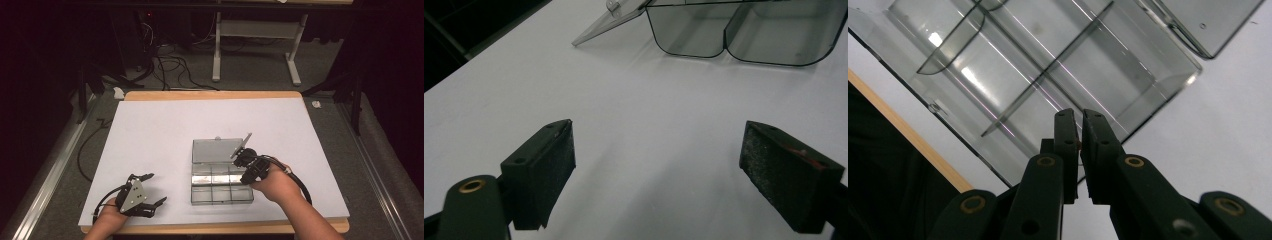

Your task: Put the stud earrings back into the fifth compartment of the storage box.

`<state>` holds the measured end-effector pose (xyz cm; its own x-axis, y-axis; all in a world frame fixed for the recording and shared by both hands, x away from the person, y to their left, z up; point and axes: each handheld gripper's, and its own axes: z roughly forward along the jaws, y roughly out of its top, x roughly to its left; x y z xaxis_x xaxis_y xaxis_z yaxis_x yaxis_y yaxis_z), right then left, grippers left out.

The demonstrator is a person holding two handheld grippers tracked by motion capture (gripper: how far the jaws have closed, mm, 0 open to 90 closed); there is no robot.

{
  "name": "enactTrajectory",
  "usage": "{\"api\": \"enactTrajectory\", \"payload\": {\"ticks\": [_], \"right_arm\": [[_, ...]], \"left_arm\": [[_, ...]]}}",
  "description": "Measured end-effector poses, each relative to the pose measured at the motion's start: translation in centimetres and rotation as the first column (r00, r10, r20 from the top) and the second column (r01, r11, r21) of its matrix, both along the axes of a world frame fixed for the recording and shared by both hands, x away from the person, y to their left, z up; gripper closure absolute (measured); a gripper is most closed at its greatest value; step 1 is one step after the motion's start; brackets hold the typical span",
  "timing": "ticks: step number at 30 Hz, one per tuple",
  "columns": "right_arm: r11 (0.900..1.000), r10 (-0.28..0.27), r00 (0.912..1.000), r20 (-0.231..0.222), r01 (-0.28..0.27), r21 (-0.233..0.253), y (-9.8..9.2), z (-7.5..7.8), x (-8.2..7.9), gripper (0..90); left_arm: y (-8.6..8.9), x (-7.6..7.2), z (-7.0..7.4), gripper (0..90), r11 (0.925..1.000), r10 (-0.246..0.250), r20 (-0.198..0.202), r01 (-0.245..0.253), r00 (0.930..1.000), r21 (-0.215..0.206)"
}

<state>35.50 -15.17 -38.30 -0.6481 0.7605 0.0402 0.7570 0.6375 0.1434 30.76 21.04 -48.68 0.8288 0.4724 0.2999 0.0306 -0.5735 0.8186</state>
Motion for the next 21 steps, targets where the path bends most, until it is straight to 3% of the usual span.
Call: {"api": "enactTrajectory", "payload": {"ticks": [1,3,21], "right_arm": [[1.000,0.005,1.0000,-0.001,-0.005,-0.002,0.2,-0.1,0.0,86.4],[0.998,0.067,0.9976,0.018,-0.068,0.000,0.3,-0.4,0.2,86.4],[0.988,0.153,0.9882,-0.001,-0.153,0.023,4.2,-1.8,-0.3,86.4]], "left_arm": [[0.0,0.0,0.0,15.2,1.0000,0.003,-0.005,-0.003,1.0000,-0.004],[0.0,0.1,0.0,15.2,0.9999,0.010,-0.013,-0.010,0.9999,-0.007],[0.0,0.1,0.0,15.3,0.9999,0.008,-0.013,-0.008,0.9999,-0.006]]}}
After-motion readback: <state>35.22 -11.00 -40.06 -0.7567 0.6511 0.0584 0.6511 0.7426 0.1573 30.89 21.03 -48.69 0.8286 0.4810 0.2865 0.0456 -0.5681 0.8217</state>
